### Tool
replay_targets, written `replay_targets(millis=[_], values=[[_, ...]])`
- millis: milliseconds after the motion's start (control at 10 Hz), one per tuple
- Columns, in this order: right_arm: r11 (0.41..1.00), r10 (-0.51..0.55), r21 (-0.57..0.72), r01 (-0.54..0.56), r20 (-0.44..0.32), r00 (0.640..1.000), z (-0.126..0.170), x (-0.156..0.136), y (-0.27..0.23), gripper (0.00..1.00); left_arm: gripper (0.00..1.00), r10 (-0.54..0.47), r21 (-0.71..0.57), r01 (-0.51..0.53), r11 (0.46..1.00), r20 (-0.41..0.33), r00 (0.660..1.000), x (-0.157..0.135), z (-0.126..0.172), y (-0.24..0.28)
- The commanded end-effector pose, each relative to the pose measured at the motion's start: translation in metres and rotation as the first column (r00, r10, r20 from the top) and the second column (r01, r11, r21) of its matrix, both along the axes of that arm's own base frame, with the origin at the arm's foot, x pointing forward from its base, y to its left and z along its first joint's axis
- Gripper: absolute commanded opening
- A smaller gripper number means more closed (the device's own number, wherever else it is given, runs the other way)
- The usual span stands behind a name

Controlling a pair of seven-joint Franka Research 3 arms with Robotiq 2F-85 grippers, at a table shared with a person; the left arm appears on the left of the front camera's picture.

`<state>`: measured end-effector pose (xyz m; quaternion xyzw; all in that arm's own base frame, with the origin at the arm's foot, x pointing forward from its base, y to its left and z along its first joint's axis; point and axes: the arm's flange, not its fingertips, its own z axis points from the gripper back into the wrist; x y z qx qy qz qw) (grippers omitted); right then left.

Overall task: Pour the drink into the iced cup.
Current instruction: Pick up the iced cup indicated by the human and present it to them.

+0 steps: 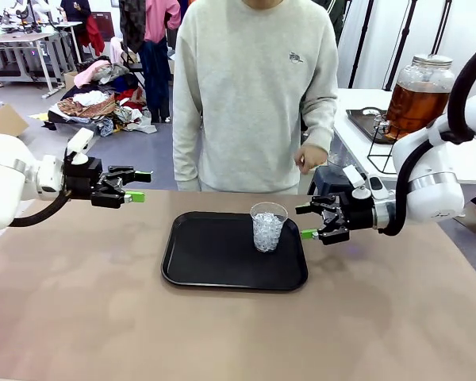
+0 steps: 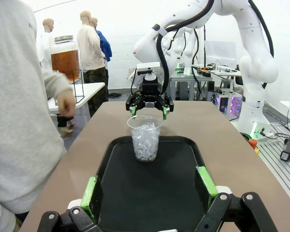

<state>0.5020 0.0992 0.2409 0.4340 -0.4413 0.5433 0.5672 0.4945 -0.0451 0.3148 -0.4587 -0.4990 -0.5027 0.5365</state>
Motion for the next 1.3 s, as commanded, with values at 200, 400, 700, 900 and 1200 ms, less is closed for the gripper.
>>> replay_targets(millis=[200,400,700,900,1200], values=[[0.993,0.017,0.114,-0.017,0.001,1.0,-0.017,0.017,0.011,1.0,1.0,0.0,-0.001,0.0,1.0,0.002,1.0,0.0,0.001,0.0],[0.992,0.016,0.123,-0.016,0.0,1.0,-0.025,0.02,0.015,1.0,1.0,0.0,-0.001,0.0,1.0,0.002,1.0,0.0,0.001,0.0],[0.994,0.018,0.109,-0.017,-0.006,1.0,-0.032,0.021,0.022,1.0,1.0,0.0,-0.001,0.0,1.0,0.002,1.0,0.0,0.001,0.0],[0.995,0.018,0.103,-0.017,-0.005,1.0,-0.036,0.022,0.026,1.0,1.0,0.0,-0.001,0.0,1.0,0.002,1.0,0.0,0.001,0.0],[0.995,0.031,0.095,-0.03,-0.01,0.999,-0.04,0.022,0.034,1.0,1.0,0.0,-0.001,0.0,1.0,0.002,1.0,0.0,0.001,0.0]])
